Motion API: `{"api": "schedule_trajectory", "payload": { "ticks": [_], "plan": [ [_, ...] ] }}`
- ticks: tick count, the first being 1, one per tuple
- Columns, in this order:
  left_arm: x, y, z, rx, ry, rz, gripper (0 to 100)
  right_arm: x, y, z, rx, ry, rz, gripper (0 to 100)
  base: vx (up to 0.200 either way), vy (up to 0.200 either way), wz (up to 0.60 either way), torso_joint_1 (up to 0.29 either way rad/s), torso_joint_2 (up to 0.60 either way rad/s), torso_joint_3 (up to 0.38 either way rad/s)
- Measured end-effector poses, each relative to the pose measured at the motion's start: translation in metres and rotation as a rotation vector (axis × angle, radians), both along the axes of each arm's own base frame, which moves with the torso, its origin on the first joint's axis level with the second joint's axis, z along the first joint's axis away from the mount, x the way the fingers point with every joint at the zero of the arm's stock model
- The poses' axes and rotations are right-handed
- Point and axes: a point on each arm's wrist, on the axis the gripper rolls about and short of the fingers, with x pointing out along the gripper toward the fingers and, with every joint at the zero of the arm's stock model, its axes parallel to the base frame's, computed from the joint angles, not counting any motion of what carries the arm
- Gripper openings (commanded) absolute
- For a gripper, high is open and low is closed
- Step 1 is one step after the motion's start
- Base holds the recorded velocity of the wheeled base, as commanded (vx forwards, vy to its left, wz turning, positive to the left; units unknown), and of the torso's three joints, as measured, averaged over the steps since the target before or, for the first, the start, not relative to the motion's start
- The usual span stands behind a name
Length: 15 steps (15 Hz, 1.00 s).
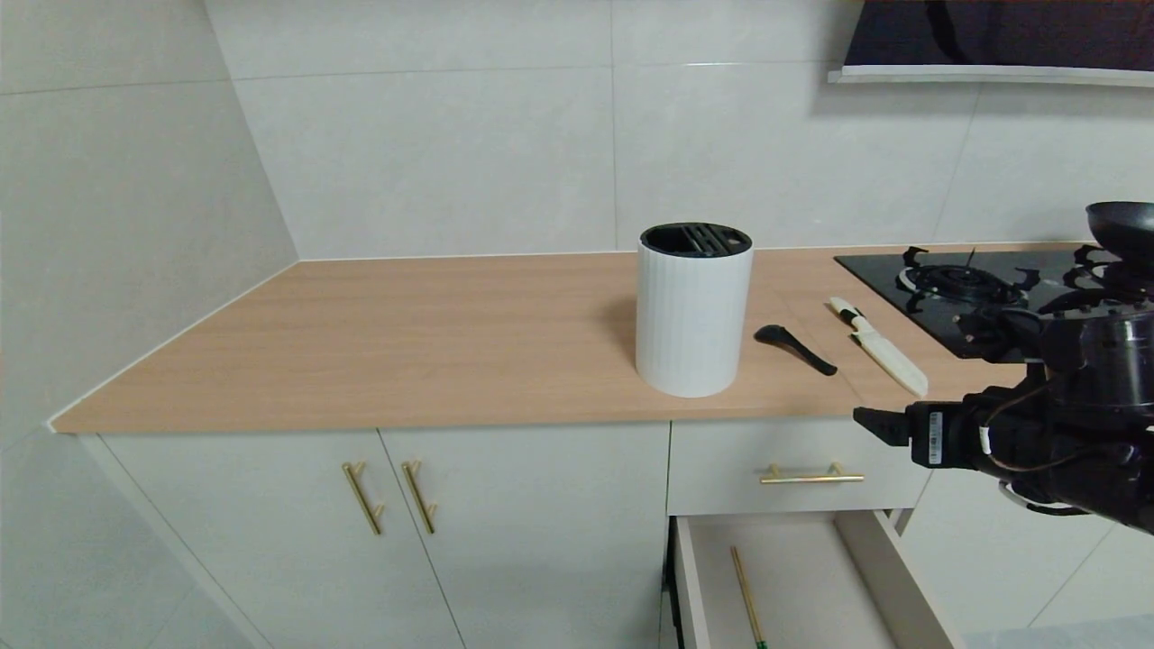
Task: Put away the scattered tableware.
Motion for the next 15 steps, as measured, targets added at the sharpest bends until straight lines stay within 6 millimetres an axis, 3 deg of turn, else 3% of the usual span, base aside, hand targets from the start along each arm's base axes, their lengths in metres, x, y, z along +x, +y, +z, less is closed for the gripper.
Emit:
{"api": "schedule_trajectory", "payload": {
  "ticks": [4,10,15],
  "plan": [
    [0.0,0.0,0.0,0.0,0.0,0.0,100,0.049,-0.007,0.016,0.012,-0.086,-0.029,100,0.0,0.0,0.0,0.0,0.0,0.0],
    [0.0,0.0,0.0,0.0,0.0,-0.001,100,0.117,-0.012,0.013,-0.001,-0.145,0.13,100,0.0,0.0,0.0,0.0,0.0,0.0],
    [0.0,0.0,0.0,0.0,0.0,0.0,100,0.16,-0.034,-0.016,-0.005,-0.185,0.284,100,0.0,0.0,0.0,0.0,0.0,0.0]
  ]
}}
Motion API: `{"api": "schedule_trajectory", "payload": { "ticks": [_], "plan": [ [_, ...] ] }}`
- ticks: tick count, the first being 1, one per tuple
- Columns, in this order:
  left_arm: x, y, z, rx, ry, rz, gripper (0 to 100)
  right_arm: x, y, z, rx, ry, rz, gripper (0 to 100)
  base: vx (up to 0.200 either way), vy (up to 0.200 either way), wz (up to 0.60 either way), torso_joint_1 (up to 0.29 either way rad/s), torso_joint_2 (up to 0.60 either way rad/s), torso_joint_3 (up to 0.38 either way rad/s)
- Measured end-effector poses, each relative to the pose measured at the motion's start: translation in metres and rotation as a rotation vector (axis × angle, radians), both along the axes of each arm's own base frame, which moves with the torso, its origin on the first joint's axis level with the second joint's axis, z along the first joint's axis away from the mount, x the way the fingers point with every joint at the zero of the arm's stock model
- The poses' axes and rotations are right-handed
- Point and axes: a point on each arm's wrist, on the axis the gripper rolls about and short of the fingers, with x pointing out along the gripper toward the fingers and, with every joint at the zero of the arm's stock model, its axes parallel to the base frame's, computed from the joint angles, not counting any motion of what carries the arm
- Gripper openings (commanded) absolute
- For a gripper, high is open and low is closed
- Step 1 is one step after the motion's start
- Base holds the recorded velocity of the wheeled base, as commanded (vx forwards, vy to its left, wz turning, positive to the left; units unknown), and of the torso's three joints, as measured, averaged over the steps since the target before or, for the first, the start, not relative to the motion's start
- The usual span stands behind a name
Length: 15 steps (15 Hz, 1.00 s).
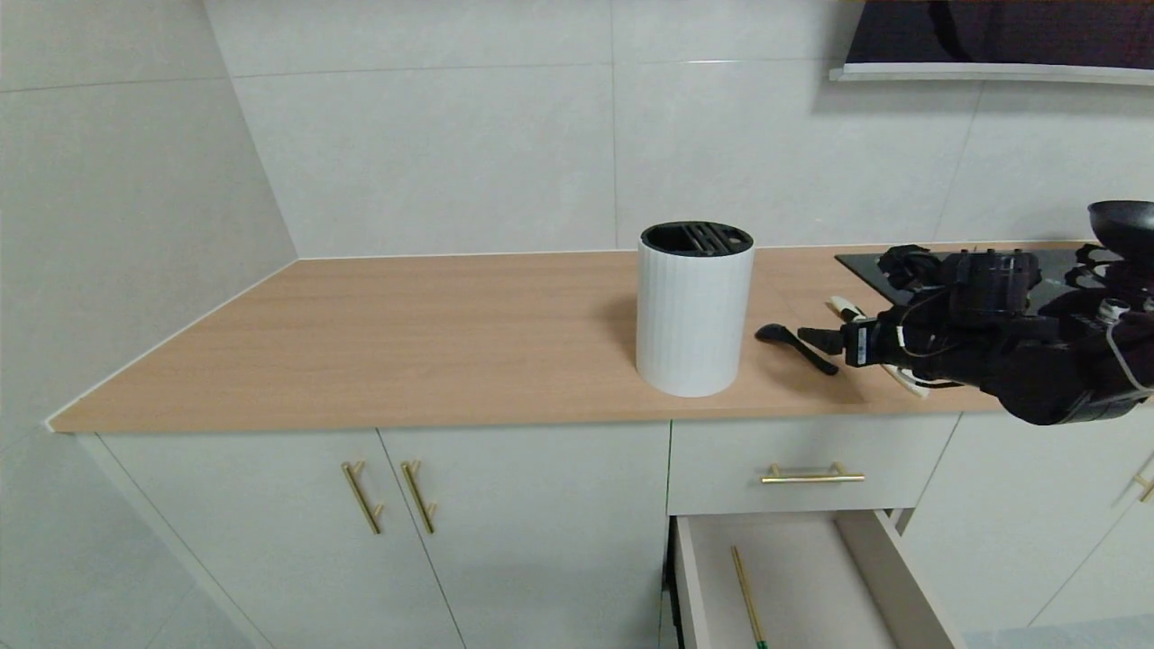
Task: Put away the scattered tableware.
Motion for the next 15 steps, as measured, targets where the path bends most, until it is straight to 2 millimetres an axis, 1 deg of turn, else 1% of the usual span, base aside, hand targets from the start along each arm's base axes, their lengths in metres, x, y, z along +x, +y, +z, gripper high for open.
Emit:
{"api": "schedule_trajectory", "payload": {
  "ticks": [2,4,11,15],
  "plan": [
    [0.0,0.0,0.0,0.0,0.0,0.0,100,0.009,-0.01,-0.012,0.004,0.02,0.01,100,0.0,0.0,0.0,0.0,0.0,0.0],
    [0.0,0.0,0.0,0.0,0.0,0.0,100,0.015,-0.013,-0.022,0.001,0.036,0.006,100,0.0,0.0,0.0,0.0,0.0,0.0],
    [0.0,0.0,0.0,0.0,0.0,0.0,100,0.028,-0.009,-0.05,-0.017,0.086,0.011,100,0.0,0.0,0.0,0.0,0.0,0.0],
    [0.0,0.0,0.0,0.0,0.0,0.0,100,0.035,-0.008,-0.057,-0.018,0.061,0.008,100,0.0,0.0,0.0,0.0,0.0,0.0]
  ]
}}
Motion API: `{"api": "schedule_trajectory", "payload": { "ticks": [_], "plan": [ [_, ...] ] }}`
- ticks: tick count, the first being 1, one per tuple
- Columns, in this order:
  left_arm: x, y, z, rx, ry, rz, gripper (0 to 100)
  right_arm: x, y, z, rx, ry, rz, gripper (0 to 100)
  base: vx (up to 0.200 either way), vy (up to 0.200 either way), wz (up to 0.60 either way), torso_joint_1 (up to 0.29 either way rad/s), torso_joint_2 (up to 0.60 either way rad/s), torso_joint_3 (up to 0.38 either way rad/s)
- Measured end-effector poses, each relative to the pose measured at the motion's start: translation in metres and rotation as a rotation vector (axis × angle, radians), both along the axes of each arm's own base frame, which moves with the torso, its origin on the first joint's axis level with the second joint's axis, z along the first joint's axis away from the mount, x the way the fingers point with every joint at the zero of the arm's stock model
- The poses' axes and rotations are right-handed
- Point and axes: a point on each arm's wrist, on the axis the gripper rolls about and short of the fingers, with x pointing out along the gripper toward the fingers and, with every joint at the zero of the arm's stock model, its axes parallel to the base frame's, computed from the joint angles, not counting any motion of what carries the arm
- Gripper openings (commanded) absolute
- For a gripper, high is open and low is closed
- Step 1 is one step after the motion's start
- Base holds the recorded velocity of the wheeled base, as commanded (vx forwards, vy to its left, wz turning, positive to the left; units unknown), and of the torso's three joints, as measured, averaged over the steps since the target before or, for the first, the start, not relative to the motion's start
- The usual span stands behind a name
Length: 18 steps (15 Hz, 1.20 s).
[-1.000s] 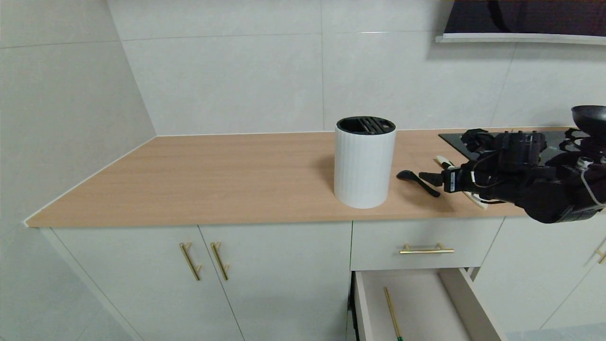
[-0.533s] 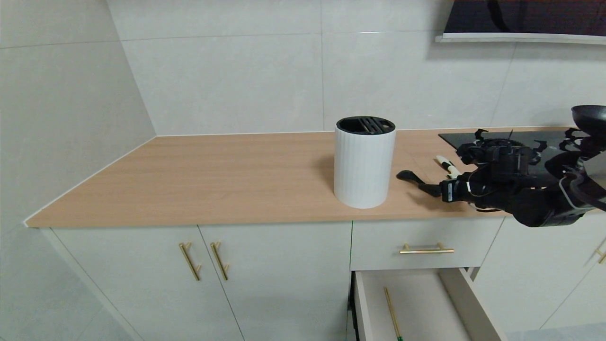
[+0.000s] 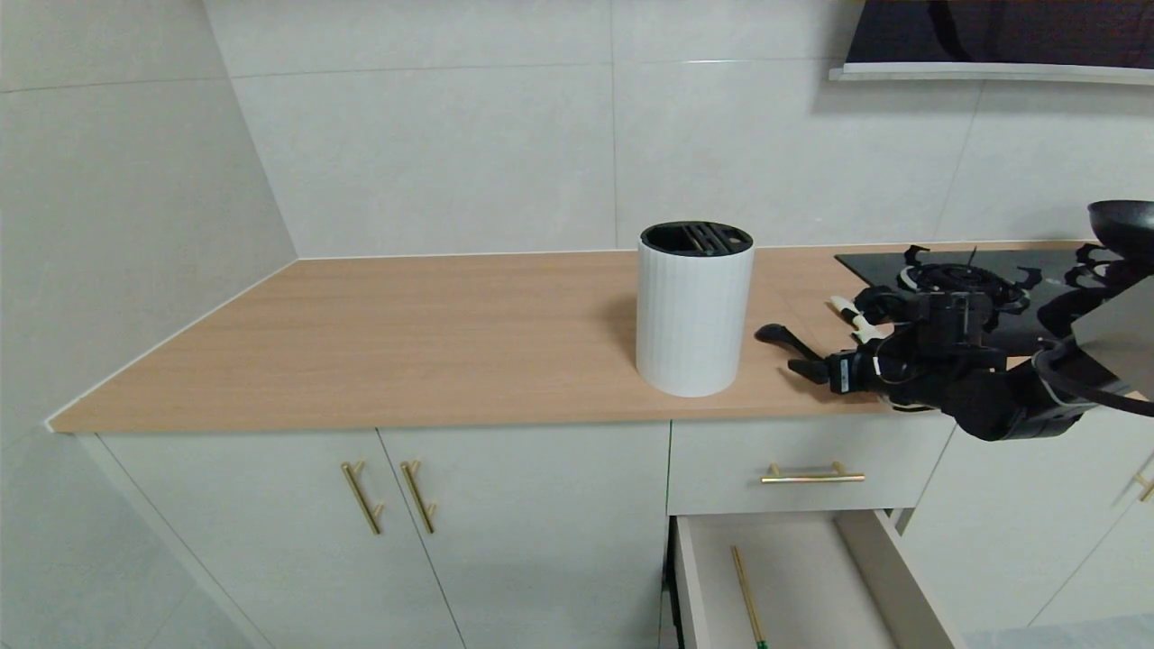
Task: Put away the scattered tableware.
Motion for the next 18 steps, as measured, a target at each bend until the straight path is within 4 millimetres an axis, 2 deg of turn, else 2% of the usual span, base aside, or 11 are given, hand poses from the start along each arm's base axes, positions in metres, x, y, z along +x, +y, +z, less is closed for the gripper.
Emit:
{"api": "schedule_trajectory", "payload": {
  "ticks": [4,5,18],
  "plan": [
    [0.0,0.0,0.0,0.0,0.0,-0.001,100,0.0027,0.0,-0.0063,-0.007,0.009,-0.016,100,0.0,0.0,0.0,0.0,0.0,0.0],
    [0.0,0.0,0.0,0.0,0.0,-0.001,100,0.0031,0.0003,-0.0069,-0.007,0.009,-0.016,0,0.0,0.0,0.0,0.0,0.0,0.0],
    [0.0,0.0,0.0,0.0,0.0,0.0,100,0.0027,0.0019,-0.0042,-0.012,0.009,-0.027,0,0.0,0.0,0.0,0.0,0.0,0.0]
  ]
}}
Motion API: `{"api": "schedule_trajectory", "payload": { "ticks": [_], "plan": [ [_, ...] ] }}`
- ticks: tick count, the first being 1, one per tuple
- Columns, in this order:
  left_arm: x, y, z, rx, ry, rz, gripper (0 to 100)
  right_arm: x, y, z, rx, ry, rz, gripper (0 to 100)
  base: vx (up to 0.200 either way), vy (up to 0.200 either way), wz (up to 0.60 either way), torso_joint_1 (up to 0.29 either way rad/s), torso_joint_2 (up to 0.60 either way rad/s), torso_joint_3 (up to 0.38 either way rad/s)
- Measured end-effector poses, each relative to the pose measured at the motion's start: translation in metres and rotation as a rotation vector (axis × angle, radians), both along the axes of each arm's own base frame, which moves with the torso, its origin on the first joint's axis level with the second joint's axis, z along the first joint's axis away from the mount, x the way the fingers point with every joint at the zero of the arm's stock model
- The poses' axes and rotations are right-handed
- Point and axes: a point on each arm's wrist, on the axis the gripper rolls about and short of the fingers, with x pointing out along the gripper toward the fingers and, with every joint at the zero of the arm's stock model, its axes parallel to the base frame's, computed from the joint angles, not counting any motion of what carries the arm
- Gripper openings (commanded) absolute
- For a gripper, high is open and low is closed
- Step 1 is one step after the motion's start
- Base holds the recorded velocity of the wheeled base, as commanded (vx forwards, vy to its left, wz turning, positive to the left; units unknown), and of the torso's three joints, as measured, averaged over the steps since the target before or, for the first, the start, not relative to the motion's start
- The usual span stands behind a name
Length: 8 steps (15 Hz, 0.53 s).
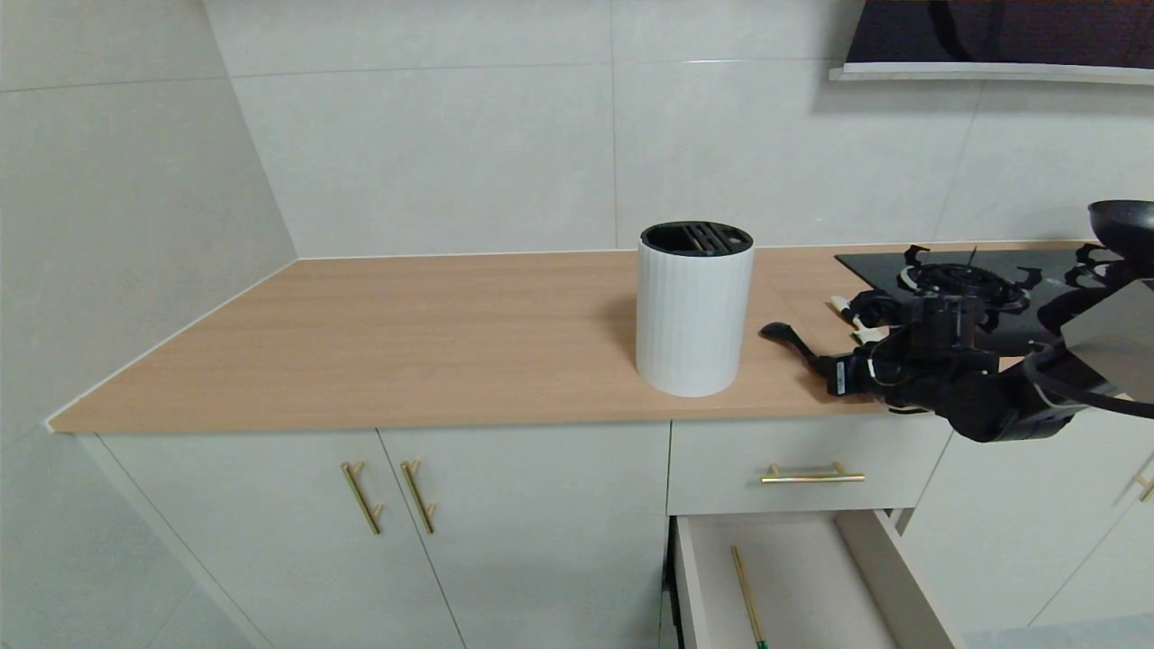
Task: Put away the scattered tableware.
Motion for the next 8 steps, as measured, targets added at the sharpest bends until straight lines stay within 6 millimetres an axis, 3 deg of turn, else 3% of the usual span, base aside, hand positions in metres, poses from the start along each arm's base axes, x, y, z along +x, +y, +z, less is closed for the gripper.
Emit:
{"api": "schedule_trajectory", "payload": {
  "ticks": [4,8],
  "plan": [
    [0.0,0.0,0.0,0.0,0.0,0.0,100,-0.009,0.005,0.009,-0.033,0.053,-0.061,0,0.0,0.0,0.0,0.0,0.0,0.0],
    [0.0,0.0,0.0,0.0,0.0,0.0,100,-0.042,0.014,0.041,-0.048,0.123,-0.152,0,0.0,0.0,0.0,0.0,0.0,0.0]
  ]
}}
